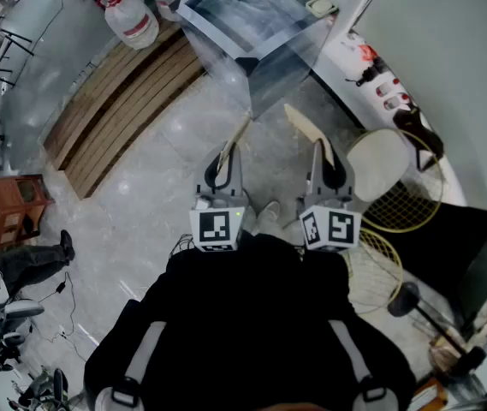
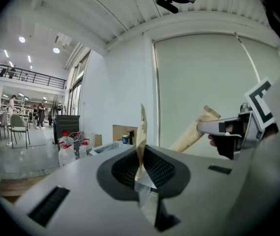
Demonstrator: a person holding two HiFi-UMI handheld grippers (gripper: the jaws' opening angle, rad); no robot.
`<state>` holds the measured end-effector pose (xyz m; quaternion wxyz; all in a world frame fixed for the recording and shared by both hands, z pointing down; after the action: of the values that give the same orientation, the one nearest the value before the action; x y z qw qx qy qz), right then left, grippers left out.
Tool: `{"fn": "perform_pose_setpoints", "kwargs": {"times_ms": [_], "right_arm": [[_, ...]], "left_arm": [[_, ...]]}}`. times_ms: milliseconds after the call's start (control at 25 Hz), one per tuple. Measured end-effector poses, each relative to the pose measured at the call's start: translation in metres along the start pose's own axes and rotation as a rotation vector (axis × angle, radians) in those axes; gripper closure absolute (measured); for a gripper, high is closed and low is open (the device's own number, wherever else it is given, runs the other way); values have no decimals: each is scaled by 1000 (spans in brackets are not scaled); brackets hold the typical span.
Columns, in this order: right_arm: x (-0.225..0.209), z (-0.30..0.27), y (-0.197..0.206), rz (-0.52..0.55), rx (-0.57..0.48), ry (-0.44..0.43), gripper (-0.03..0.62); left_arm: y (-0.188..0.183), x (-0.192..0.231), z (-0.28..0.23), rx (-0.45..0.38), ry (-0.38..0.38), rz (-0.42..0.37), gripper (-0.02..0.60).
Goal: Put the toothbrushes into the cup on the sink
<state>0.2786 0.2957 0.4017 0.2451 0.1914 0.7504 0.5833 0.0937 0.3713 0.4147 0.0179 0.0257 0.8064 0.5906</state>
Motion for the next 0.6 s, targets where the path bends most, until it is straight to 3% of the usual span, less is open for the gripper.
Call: {"fn": "perform_pose_setpoints", "kwargs": {"times_ms": [240,600], "right_arm": [[10,-4,-4,-34,-16,-4,560],[42,-23,-16,-1,-28,16,560]], "left_arm": [[-3,12,3,-8,17,6,559],[-7,58,4,-38,29,44,571]]}}
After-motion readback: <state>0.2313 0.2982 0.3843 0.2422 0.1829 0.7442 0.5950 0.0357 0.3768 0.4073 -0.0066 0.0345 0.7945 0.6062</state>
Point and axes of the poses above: the fingertips, and each gripper's own axes: z backward along the fingers, x to its left, y out of its underside, the point moved 4 cm from there along z, backward along the fingers, and after that the axes turned 7 degrees about x, right-handed, at the moved point
